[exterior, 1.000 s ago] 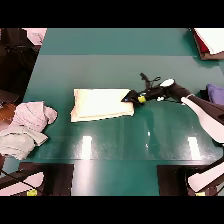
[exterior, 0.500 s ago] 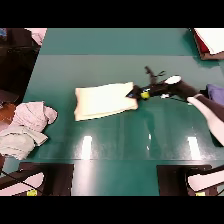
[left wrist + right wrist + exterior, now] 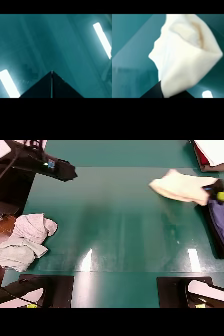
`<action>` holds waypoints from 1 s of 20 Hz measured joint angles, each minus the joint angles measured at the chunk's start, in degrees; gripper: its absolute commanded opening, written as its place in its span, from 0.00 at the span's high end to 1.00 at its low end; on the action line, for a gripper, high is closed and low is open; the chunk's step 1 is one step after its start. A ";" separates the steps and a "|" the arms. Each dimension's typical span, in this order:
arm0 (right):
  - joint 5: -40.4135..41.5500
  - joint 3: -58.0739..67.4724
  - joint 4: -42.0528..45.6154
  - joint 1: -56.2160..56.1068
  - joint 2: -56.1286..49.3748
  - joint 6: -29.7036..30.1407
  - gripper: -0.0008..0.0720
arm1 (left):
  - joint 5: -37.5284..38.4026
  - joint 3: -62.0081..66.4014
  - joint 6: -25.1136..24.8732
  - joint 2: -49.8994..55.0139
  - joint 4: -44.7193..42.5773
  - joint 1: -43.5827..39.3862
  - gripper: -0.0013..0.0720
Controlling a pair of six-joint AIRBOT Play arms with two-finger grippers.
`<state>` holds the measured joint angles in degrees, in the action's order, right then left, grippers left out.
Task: Fold the shirts.
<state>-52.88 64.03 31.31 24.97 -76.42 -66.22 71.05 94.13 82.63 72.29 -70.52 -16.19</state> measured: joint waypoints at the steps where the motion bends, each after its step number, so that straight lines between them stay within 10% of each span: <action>1: -0.11 1.66 0.42 2.78 -0.83 -0.02 0.97 | -0.96 -0.35 0.00 0.02 0.02 -0.90 0.94; 20: -16.24 33.00 9.62 19.82 -4.17 -8.04 0.97 | -2.99 -1.22 0.52 0.07 1.95 -3.08 0.94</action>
<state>-69.12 97.03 40.93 44.80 -80.60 -74.26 68.05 92.90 83.15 72.36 -68.58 -19.27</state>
